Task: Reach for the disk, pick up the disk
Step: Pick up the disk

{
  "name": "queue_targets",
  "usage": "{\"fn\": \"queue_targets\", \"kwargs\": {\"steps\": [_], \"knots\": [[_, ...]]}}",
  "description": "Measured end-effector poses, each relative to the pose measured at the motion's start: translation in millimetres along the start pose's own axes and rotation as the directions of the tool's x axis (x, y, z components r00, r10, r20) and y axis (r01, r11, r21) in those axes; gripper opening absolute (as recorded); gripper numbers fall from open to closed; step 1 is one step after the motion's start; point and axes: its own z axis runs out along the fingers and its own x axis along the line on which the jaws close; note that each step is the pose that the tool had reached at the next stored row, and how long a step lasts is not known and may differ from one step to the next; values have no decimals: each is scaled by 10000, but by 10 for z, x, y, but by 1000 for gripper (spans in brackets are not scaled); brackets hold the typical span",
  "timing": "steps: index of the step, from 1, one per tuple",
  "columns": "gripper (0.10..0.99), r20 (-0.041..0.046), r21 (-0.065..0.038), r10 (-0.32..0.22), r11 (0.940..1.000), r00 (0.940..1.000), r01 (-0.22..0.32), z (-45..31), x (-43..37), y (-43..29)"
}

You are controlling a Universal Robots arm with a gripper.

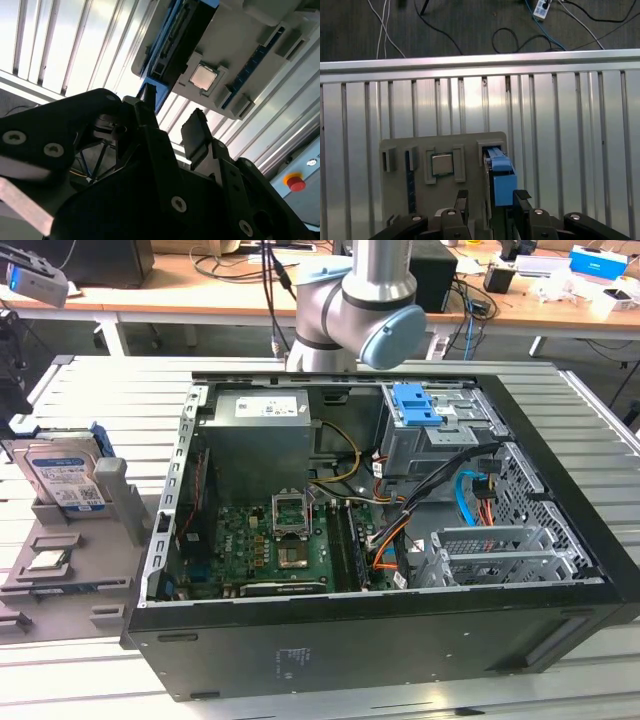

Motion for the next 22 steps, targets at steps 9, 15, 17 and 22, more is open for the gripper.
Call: {"fn": "queue_targets", "kwargs": {"steps": [9,15,17,22], "knots": [[482,-7,-1,-6,10000,10000,6,112,-25,-3],[482,-16,3,-281,9996,9996,281,159,-116,-1],[482,-21,4,-333,9994,9994,333,191,-123,-3],[482,-36,4,-440,9990,9990,440,286,-124,-7]]}}
